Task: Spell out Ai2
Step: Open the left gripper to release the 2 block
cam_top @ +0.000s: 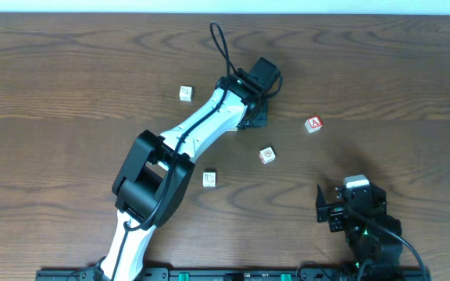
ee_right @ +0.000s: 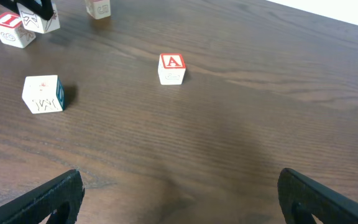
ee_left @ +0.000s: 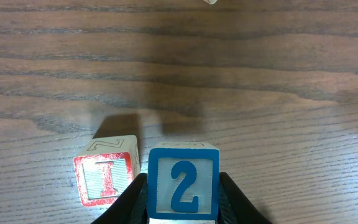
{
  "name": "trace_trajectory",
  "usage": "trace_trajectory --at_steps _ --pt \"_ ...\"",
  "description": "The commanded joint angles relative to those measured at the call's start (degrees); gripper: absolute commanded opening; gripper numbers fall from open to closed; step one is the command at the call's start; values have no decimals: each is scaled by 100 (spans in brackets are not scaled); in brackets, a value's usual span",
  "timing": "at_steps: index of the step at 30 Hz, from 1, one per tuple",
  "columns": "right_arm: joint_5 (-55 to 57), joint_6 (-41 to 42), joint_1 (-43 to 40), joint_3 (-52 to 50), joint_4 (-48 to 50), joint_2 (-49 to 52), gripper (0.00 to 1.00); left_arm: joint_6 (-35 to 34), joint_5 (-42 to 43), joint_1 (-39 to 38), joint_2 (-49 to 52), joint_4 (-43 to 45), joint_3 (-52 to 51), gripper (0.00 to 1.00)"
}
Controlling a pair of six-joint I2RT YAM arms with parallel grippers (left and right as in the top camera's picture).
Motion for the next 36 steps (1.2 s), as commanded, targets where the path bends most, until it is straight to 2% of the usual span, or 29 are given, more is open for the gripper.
trace_trajectory --at_steps 1,16,30,34,36 --pt "-39 -63 -83 -15 11 -35 99 -87 -66 -20 -42 28 -20 18" --pt "-39 -63 -83 -15 11 -35 99 -90 -66 -17 35 22 -20 17" --pt "-39 -63 -83 -15 11 -35 99 -199 -225 -11 129 -2 -35 10" --pt "-39 -63 -83 -15 11 -35 99 -238 -225 -11 129 0 -35 11" --pt "-39 -63 -83 -15 11 -35 99 -238 -225 -11 129 -2 -35 17"
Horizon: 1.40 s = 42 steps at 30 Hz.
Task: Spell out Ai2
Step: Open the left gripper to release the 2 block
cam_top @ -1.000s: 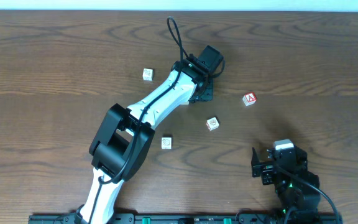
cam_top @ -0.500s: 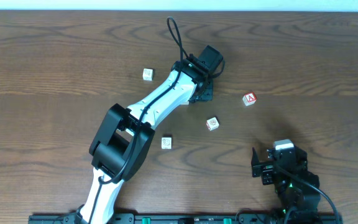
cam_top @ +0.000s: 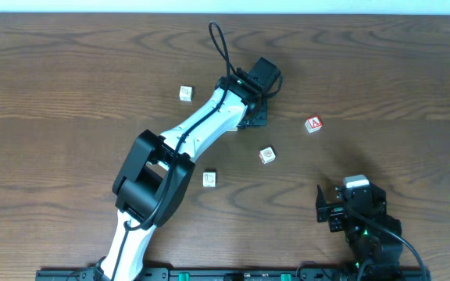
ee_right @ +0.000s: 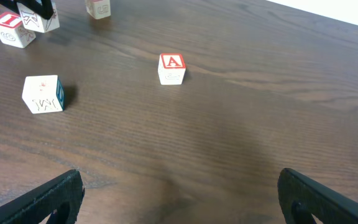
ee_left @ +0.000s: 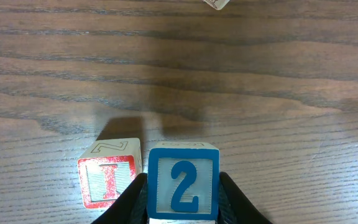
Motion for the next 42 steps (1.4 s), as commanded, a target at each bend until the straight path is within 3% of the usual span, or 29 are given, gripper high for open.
trace_trajectory --at_steps 1,6,14,30,38,42 --pt "-39 -63 -83 -15 11 -35 99 -107 -142 -11 114 -22 -35 20" --pt "-39 -66 -83 -15 11 -35 99 -109 -140 -11 114 -26 -35 32" --pt "-39 -63 -83 -15 11 -35 99 -107 -140 -11 114 -46 -35 38" --pt "-39 -63 -83 -15 11 -35 99 -103 -201 28 114 26 -35 38" --pt "-39 -63 -83 -15 11 -35 99 74 -229 66 87 -7 151 7" --pt "-39 -63 -83 -15 11 -35 99 179 -61 63 85 -105 260 6"
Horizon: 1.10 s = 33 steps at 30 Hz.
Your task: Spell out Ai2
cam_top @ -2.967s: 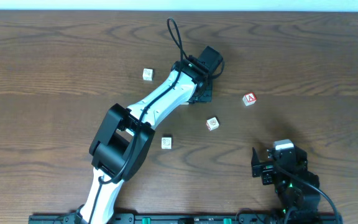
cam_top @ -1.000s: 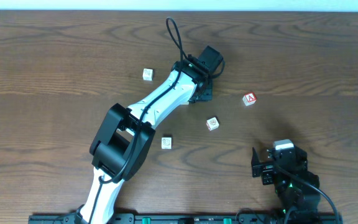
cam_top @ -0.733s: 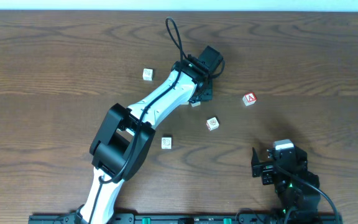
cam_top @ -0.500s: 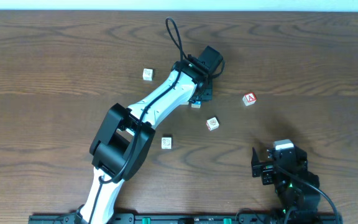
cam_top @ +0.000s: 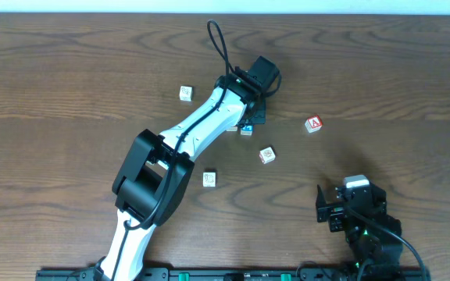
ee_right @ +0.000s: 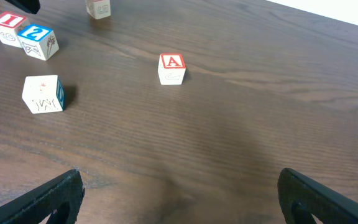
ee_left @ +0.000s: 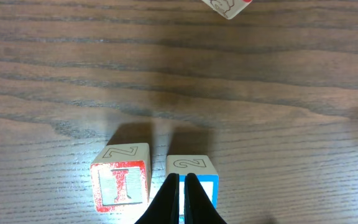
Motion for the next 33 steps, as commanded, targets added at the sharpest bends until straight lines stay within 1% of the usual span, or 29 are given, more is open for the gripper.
trace_trajectory --at_steps 1,7,25,28,31,33 --pt "-39 -66 -83 -15 11 -35 99 254 273 24 70 -42 186 6" --pt "-42 -63 -83 -15 11 -35 99 791 815 11 70 66 186 6" --pt "-39 -63 -83 -15 11 -35 99 811 966 -219 109 107 -131 6" --pt "-39 -63 -83 -15 11 -35 99 802 684 -216 92 94 -114 6" --pt "-42 -63 -83 -15 11 -35 99 767 -127 -149 -20 -168 149 6" --pt "-42 -63 -83 -15 11 -35 99 772 -487 -92 -144 -382 376 6"
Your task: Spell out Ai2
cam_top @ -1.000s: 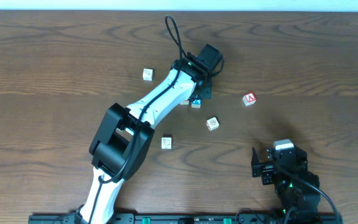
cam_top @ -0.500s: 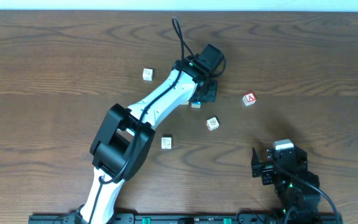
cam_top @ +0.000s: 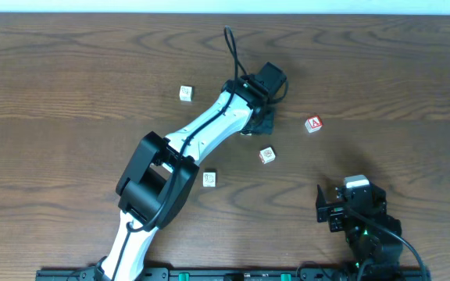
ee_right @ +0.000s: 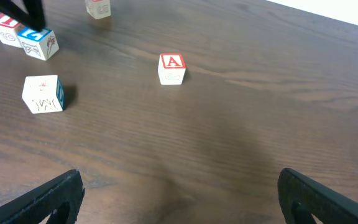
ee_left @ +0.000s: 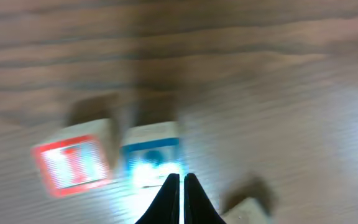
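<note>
The red letter I block (ee_left: 73,163) and the blue number 2 block (ee_left: 151,155) stand side by side on the table, the 2 to the right of the I; the left wrist view is blurred. My left gripper (ee_left: 180,177) is shut and empty, just in front of the 2 block. The red letter A block (ee_right: 172,67) (cam_top: 312,124) stands alone, further right on the table. My right gripper (ee_right: 179,199) rests open near the front edge with nothing between its fingers.
A white block with blue and red marks (cam_top: 266,154) lies between the I-2 pair and the A block. Two more white blocks (cam_top: 185,93) (cam_top: 209,179) lie to the left. The left arm (cam_top: 209,129) stretches diagonally across the table's middle.
My left gripper, still shut and empty, has shifted to the right, so the I and 2 blocks sit further left in its blurred view. The blocks and the right arm have not moved.
My left gripper was shut on the 2 block, held just right of the I block, and stayed so at the second moment. Then the 2 block stood free beside the I block with my fingers shut behind it. Now the gripper has moved right.
</note>
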{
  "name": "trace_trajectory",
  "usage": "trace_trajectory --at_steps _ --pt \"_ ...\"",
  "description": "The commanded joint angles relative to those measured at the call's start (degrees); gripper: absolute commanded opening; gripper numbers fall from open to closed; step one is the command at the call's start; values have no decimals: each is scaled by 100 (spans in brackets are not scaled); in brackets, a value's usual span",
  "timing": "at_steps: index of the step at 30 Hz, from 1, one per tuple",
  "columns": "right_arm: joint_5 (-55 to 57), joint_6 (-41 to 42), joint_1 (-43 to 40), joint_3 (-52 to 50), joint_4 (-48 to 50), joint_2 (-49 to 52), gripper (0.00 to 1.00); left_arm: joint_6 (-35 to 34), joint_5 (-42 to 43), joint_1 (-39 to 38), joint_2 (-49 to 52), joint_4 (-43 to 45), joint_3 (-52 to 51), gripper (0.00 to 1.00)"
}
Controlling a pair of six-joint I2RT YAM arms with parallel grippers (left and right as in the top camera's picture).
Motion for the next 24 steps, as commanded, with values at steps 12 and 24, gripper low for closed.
trace_trajectory --at_steps 12,24 --pt "-42 -63 -83 -15 11 -35 99 79 -1945 358 -1519 -417 933 6" --pt "-39 -63 -83 -15 11 -35 99 63 -2839 372 -3200 -1027 933 95"
